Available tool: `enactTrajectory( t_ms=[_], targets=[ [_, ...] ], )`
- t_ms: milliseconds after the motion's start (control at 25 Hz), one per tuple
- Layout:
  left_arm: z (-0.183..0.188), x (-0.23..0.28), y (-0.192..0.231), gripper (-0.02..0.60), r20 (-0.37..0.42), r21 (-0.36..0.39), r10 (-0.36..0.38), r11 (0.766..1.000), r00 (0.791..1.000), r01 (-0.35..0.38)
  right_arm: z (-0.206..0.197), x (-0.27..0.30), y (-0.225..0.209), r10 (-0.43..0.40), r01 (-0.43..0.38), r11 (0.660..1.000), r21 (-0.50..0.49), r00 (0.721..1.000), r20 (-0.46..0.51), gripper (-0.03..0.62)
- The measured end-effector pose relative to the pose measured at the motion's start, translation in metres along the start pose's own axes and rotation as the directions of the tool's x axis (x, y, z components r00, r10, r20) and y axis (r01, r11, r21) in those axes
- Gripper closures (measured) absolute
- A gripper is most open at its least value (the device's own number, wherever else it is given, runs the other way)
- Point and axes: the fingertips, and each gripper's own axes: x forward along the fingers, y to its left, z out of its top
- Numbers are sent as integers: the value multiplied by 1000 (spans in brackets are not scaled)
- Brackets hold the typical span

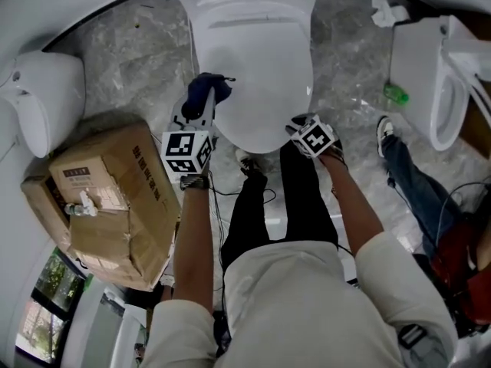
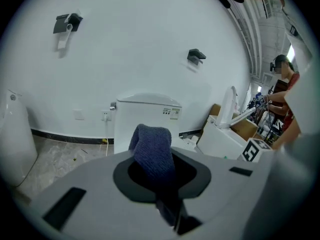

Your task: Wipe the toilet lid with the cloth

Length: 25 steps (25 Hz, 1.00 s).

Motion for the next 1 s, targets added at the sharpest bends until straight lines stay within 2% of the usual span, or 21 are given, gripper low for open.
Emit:
enactTrajectory(
  t_ms=[240, 560, 720, 880, 1000],
  targets=[
    [-13, 43, 16, 538, -27, 12, -15, 1000, 1000, 16, 51, -37, -17, -45, 47, 999, -6, 985, 167, 480],
    [-26, 96, 46, 538, -80, 61, -37, 997, 996, 42, 115, -103, -38, -105, 101, 994, 30, 914, 392, 510],
    [-25, 114, 58, 538, -75, 50, 0, 999, 997, 4, 140, -130, -49, -129, 127, 991, 36, 878, 461, 522],
    [-24, 134, 75, 538, -53, -12, 65, 998, 997, -65, 163, -148, -63, -144, 144, 989, 42, 837, 528, 530],
    [-27, 150, 80, 538, -61, -12, 84, 996, 995, -85, 170, -158, -75, -162, 158, 986, 55, 823, 545, 531]
  ],
)
